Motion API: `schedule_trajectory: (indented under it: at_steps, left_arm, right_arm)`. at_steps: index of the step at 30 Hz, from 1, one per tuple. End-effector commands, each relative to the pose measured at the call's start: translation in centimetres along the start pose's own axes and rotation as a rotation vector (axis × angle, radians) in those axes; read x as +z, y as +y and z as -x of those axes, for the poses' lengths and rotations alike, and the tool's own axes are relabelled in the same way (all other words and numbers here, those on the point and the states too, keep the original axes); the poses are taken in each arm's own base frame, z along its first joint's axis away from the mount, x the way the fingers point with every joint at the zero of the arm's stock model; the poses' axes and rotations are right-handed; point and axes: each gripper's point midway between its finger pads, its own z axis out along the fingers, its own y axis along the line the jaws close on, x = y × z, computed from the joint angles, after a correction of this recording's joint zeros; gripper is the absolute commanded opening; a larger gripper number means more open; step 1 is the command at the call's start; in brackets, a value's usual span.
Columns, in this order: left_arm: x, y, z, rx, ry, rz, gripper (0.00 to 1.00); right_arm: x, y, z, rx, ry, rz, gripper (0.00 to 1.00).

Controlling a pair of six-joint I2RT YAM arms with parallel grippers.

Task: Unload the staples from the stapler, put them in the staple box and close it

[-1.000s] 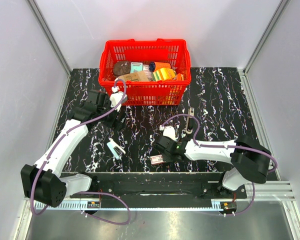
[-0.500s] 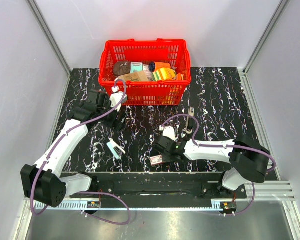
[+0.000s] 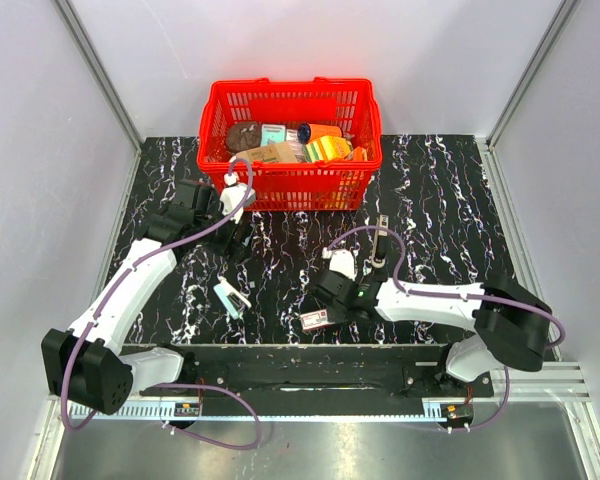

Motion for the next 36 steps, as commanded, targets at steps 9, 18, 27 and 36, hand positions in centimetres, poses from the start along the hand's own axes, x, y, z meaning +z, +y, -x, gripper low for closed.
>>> schedule_trajectory:
  at_steps: [9, 18, 27, 36]
  left_arm:
    - [0.0, -0.2, 0.9, -0.001, -0.036, -0.02, 0.84]
    - [0.1, -0.1, 0.8, 0.003, -0.029, -0.017, 0.84]
    - [0.1, 0.0, 0.8, 0.004, -0.028, -0.011, 0.84]
    - [0.2, 0.1, 0.6, 0.011, -0.022, -0.007, 0.84]
  right_arm:
    - [-2.5, -0.9, -0.4, 0.053, -0.021, 0.048, 0.03]
    - [-2.4, -0.5, -1.6, 0.054, 0.019, 0.101, 0.0]
    - [-1.0, 0.4, -2.1, 0.024, 0.045, 0.105, 0.0]
    - [-0.7, 1.0, -1.1, -0.008, 0.024, 0.099, 0.0]
